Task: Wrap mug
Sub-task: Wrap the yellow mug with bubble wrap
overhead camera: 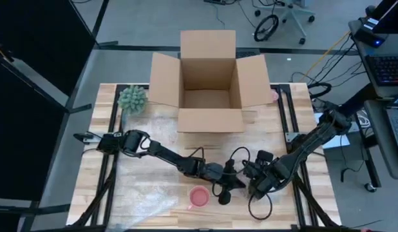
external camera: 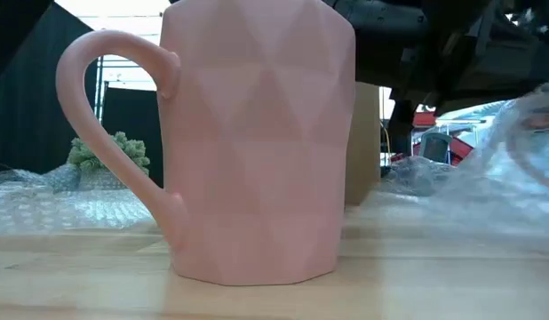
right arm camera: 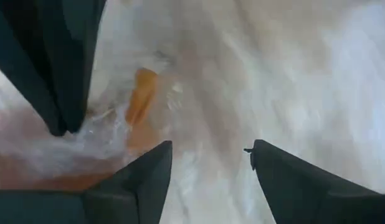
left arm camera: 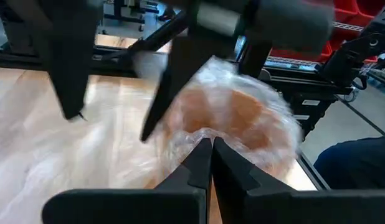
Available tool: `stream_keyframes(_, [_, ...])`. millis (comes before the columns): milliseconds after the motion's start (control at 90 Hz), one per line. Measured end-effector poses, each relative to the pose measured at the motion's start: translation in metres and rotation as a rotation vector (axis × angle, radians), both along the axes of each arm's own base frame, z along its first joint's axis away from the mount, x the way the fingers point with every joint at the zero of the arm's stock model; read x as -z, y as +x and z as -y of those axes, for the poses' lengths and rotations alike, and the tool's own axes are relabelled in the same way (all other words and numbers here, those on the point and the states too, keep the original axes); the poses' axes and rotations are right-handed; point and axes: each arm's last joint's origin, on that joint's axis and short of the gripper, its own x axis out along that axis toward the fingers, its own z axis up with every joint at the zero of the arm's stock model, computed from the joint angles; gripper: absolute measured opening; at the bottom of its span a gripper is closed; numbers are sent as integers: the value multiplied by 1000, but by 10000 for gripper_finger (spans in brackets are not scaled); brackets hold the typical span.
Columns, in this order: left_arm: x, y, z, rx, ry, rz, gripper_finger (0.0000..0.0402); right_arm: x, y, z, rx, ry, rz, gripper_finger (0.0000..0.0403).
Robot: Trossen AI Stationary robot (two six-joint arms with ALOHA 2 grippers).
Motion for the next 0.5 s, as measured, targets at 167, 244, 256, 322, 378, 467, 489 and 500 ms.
stream_keyframes(167, [0, 0, -1, -2, 1, -3, 0, 7, -4, 1, -5, 3, -27, 210])
stream_keyframes(244, [1, 0, 0, -1, 1, -3, 0, 3, -5, 2, -6, 8, -20, 210])
stream_keyframes(256, [1, 0, 0, -1, 1, -3, 0, 2, -5, 2, -7, 9, -17, 210])
stream_keyframes(322, [1, 0, 0, -2, 1, -3, 0, -4, -4, 1, -19, 18, -7, 210])
stream_keyframes(378, [1, 0, 0, -2, 1, -3, 0, -9, -4, 2, -20, 24, -3, 210])
stream_keyframes(467, [1, 0, -1, -3, 1, -3, 0, -21, -5, 2, -14, 42, 18, 210])
stream_keyframes(489, [1, 0, -1, -3, 1, -3, 0, -24, -5, 2, -10, 45, 21, 210])
stream_keyframes(500, [1, 0, -1, -3, 1, -3, 0, -25, -5, 2, -9, 47, 22, 210])
